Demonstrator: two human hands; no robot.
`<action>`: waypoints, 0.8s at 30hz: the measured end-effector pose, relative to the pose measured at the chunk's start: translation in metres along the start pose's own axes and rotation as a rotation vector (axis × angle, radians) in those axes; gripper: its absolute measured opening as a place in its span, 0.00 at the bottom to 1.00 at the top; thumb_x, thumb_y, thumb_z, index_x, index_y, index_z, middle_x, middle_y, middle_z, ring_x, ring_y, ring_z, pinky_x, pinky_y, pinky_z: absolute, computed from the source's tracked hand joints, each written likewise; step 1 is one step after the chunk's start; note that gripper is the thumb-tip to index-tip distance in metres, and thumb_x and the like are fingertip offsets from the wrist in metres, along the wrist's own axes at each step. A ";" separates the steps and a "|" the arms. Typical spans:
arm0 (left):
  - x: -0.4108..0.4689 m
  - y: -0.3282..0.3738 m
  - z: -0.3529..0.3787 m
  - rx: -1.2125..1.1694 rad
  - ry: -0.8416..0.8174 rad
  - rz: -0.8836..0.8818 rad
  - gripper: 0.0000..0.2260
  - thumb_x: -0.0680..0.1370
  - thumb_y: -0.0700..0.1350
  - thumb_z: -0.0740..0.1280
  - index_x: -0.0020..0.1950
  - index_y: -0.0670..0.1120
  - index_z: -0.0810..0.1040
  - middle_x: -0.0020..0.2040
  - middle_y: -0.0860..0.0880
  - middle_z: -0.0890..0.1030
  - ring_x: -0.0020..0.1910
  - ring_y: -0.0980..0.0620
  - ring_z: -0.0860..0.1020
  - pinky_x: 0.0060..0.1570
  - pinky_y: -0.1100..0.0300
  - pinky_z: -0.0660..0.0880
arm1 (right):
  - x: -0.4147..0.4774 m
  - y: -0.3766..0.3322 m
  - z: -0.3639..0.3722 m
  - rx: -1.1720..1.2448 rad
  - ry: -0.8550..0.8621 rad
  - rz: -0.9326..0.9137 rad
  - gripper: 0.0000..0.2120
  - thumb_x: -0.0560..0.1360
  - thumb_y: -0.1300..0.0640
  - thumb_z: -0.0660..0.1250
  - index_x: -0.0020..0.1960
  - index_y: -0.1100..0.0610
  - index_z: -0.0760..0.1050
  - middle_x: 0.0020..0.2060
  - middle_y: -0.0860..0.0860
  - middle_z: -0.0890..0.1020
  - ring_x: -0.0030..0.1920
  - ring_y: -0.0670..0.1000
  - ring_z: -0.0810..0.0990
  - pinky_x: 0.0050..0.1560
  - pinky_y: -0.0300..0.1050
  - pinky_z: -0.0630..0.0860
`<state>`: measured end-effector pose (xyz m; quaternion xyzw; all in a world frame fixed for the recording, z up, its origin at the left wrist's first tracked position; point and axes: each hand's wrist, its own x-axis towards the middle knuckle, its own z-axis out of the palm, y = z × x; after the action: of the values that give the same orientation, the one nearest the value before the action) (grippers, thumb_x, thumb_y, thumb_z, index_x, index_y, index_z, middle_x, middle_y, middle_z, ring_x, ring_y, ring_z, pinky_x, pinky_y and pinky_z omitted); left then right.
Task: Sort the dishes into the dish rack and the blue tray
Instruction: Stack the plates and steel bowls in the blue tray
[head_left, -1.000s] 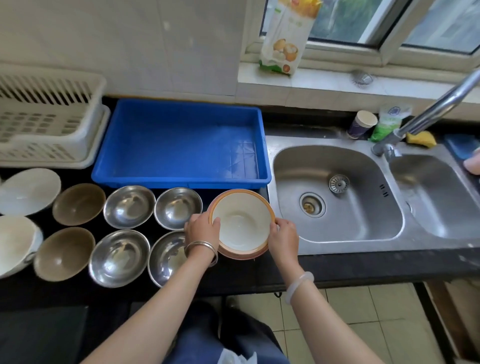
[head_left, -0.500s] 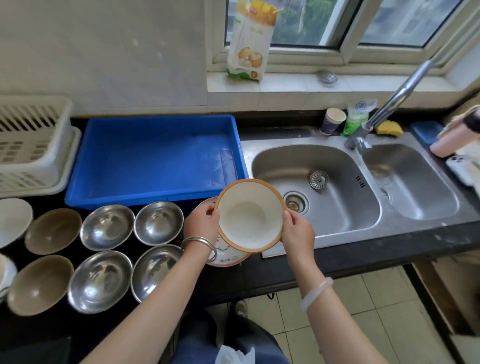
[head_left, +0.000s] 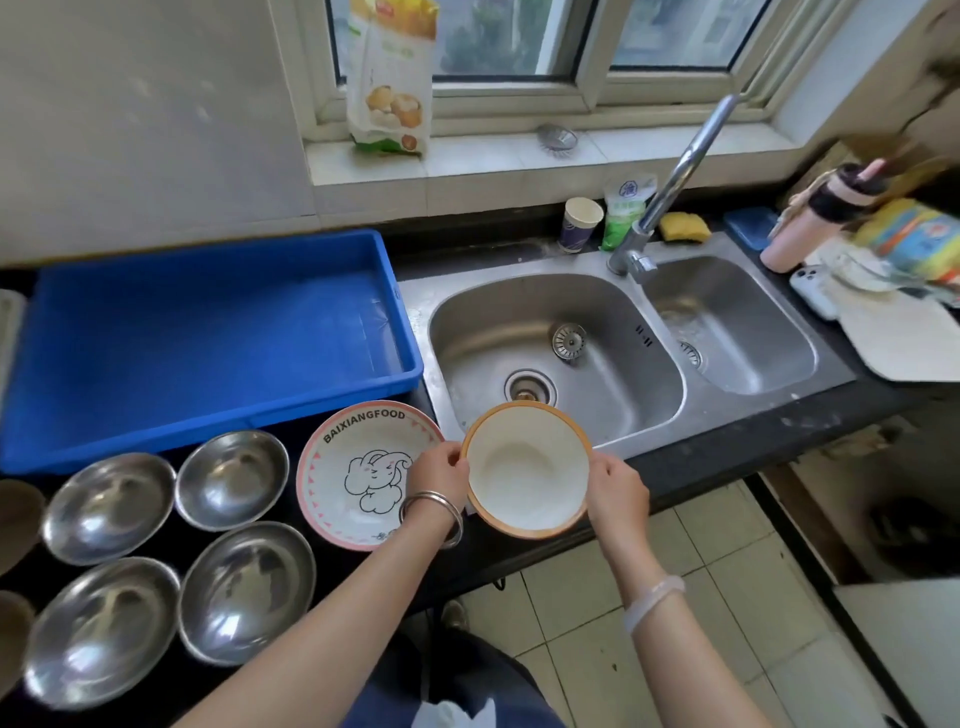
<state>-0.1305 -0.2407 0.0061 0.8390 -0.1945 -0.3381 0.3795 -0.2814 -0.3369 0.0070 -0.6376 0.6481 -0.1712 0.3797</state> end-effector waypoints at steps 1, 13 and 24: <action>0.001 -0.002 0.003 0.003 -0.013 -0.010 0.09 0.77 0.40 0.61 0.48 0.44 0.81 0.44 0.46 0.83 0.42 0.48 0.77 0.40 0.60 0.70 | 0.002 0.004 0.002 0.002 -0.012 0.020 0.19 0.78 0.54 0.54 0.32 0.60 0.68 0.29 0.53 0.74 0.32 0.52 0.68 0.34 0.45 0.64; 0.011 -0.010 0.011 0.054 -0.034 -0.042 0.10 0.76 0.40 0.62 0.53 0.43 0.81 0.49 0.44 0.83 0.45 0.48 0.77 0.44 0.60 0.71 | 0.011 0.020 0.014 0.007 -0.059 0.095 0.17 0.78 0.55 0.54 0.31 0.57 0.65 0.28 0.52 0.71 0.30 0.50 0.65 0.31 0.43 0.62; 0.009 -0.012 0.009 0.065 -0.036 -0.046 0.13 0.77 0.42 0.63 0.60 0.45 0.77 0.55 0.45 0.81 0.49 0.50 0.77 0.46 0.60 0.71 | 0.007 0.014 0.011 -0.137 -0.211 -0.007 0.19 0.80 0.48 0.52 0.66 0.55 0.68 0.52 0.53 0.79 0.52 0.55 0.77 0.48 0.49 0.74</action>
<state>-0.1299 -0.2427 -0.0117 0.8490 -0.1927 -0.3554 0.3403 -0.2826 -0.3390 -0.0122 -0.6789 0.6124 -0.0599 0.4006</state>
